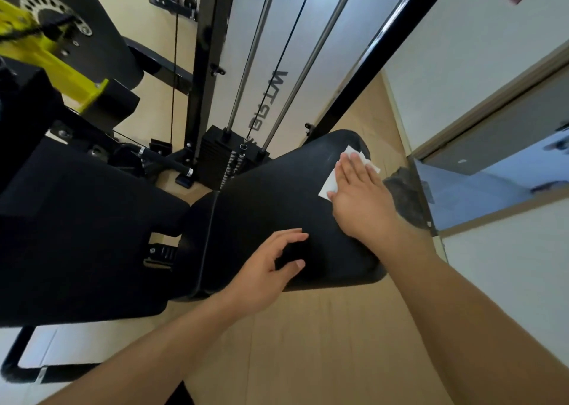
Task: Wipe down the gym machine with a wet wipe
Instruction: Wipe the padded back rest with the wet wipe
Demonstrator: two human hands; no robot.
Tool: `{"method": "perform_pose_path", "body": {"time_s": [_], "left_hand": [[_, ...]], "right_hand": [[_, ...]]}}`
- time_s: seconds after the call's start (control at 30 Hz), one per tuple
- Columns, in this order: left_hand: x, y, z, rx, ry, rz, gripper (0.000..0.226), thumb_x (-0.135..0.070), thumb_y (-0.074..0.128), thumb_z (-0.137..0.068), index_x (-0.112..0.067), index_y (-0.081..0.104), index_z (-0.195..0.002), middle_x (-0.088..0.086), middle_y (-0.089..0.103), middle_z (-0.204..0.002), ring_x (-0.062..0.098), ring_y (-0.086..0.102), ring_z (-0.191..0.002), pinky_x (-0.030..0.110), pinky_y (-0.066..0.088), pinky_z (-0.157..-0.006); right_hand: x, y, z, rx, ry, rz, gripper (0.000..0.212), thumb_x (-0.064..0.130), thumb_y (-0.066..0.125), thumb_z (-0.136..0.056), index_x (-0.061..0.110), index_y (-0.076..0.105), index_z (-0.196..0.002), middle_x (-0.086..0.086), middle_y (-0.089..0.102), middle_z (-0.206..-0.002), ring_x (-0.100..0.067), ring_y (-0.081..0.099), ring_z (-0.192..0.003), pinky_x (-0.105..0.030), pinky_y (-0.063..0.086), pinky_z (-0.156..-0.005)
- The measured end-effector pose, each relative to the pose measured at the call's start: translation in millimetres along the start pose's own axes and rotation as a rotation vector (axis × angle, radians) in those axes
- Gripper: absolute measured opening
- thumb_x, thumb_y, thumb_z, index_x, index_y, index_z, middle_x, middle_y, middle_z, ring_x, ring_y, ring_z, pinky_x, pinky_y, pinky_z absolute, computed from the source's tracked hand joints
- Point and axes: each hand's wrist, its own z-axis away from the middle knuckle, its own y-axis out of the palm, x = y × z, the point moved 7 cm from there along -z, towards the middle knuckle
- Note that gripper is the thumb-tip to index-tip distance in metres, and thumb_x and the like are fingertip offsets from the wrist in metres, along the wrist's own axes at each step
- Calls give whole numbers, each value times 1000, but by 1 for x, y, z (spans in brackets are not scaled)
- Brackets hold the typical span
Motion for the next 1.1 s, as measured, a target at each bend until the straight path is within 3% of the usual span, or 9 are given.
{"method": "perform_pose_path", "body": {"time_s": [0.1,0.27,0.57,0.67,0.77,0.87,0.97,1.03,1.1], "left_hand": [[11,-11,-18,-31,-21,-4,43,-22,61,-100,-42,54,-137,-29,49,-140,-5,42,-134,26,38,-113],[11,-29,-48,-60,-6,36,29,-7,59,-98,-27,66,-119,-13,66,-114,4,62,-111,31,52,-100],[8,-50,-92,-127,-81,-48,29,-21,64,-97,-41,63,-118,-24,60,-116,-9,53,-115,28,46,-103],[1,-56,-101,-192,-78,-50,30,-22,64,-97,-42,62,-119,-26,59,-116,-11,52,-114,27,46,-103],[-6,-53,-108,-188,-49,-40,31,-23,64,-97,-42,61,-122,-27,59,-121,-7,52,-118,29,44,-106],[-14,-46,-116,-156,-17,-81,37,-24,63,-98,-42,58,-129,-28,53,-133,-8,43,-129,25,37,-112],[-26,-36,-122,-111,25,-98,46,-25,64,-97,-43,53,-139,-28,44,-147,-10,30,-142,23,26,-118],[-34,-27,-124,-60,50,-133,51,-28,63,-98,-43,48,-144,-30,36,-153,-11,18,-147,20,16,-117],[-40,-18,-125,-21,69,-145,52,-29,62,-99,-42,45,-146,-30,30,-157,-13,12,-147,17,12,-116]], "right_hand": [[22,5,-12,48,-52,81,65,39,13,-108,3,-6,-160,-15,-14,-168,-27,-17,-155,-45,-8,-126],[70,24,36,236,-391,209,63,39,11,-109,6,-9,-159,-12,-18,-167,-25,-22,-154,-44,-13,-125],[-1,-10,-105,80,-120,85,61,35,15,-108,6,3,-161,-10,-4,-170,-24,-8,-157,-44,-4,-127],[-10,-13,-125,82,-114,-45,58,33,24,-108,8,18,-160,-11,15,-169,-27,13,-156,-43,10,-127],[-28,-21,-136,105,-84,-268,32,26,37,-106,14,57,-128,-11,59,-129,-29,53,-117,-43,45,-97],[-50,-24,-135,107,-10,-602,32,27,38,-107,11,65,-97,-6,63,-93,-23,56,-86,-35,40,-68],[-69,-22,-115,21,73,-859,43,35,35,-109,13,55,-78,-6,59,-78,-22,54,-74,-36,37,-62],[-75,-15,-93,-6,121,-948,44,41,29,-110,16,63,-97,-5,68,-96,-23,63,-91,-40,46,-78],[-75,-8,-66,-1,150,-1006,44,45,25,-110,28,52,-141,6,61,-135,-18,55,-127,-39,42,-105]]}}
